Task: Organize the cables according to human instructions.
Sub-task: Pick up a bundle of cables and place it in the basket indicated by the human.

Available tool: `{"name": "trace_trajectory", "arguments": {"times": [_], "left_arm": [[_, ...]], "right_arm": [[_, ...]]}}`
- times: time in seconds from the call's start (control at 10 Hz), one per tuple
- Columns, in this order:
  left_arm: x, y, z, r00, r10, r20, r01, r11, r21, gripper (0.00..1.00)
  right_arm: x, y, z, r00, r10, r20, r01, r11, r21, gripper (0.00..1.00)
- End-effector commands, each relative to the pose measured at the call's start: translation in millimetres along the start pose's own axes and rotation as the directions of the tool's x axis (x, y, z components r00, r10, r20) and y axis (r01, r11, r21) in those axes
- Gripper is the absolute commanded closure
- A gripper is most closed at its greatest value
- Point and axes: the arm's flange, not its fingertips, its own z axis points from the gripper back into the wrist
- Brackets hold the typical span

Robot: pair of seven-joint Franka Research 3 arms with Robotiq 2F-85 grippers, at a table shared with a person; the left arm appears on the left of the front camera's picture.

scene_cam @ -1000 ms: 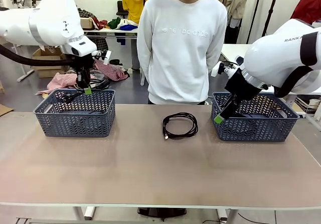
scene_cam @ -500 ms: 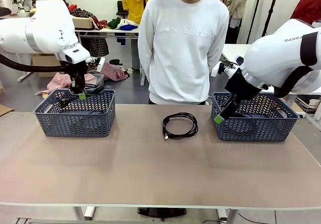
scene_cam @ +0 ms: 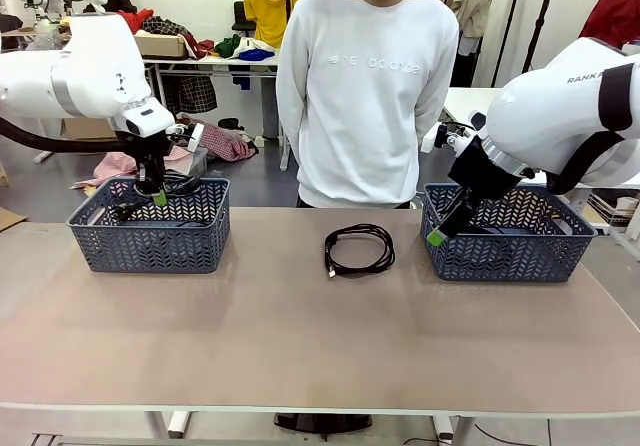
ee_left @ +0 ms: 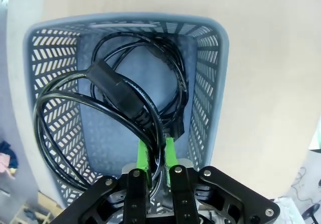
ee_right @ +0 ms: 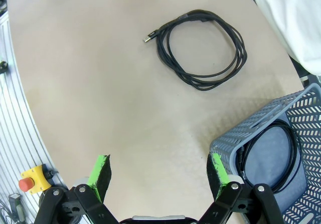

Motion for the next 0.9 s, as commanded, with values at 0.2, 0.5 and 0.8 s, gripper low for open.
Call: {"name": "trace_trajectory", "arguments": {"times": [0.2, 0.5, 0.8], "left_arm": [[-7.0, 2.9, -4.2, 1.000, -0.006, -0.003, 0.006, 1.000, 0.028, 0.85], [-11.5, 6.7, -10.3, 1.000, 0.013, -0.001, -0.013, 0.999, 0.035, 0.65], [-14.2, 6.9, -8.0, 1.000, 0.031, -0.003, -0.031, 0.999, 0.032, 0.41]], "right_arm": [[0.8, 0.8, 0.3, 1.000, -0.001, 0.002, 0.001, 1.000, -0.004, 0.00], [0.8, 0.8, 0.3, 1.000, -0.001, 0.002, 0.001, 1.000, -0.004, 0.00], [0.8, 0.8, 0.3, 1.000, -0.001, 0.002, 0.001, 1.000, -0.004, 0.00]]}}
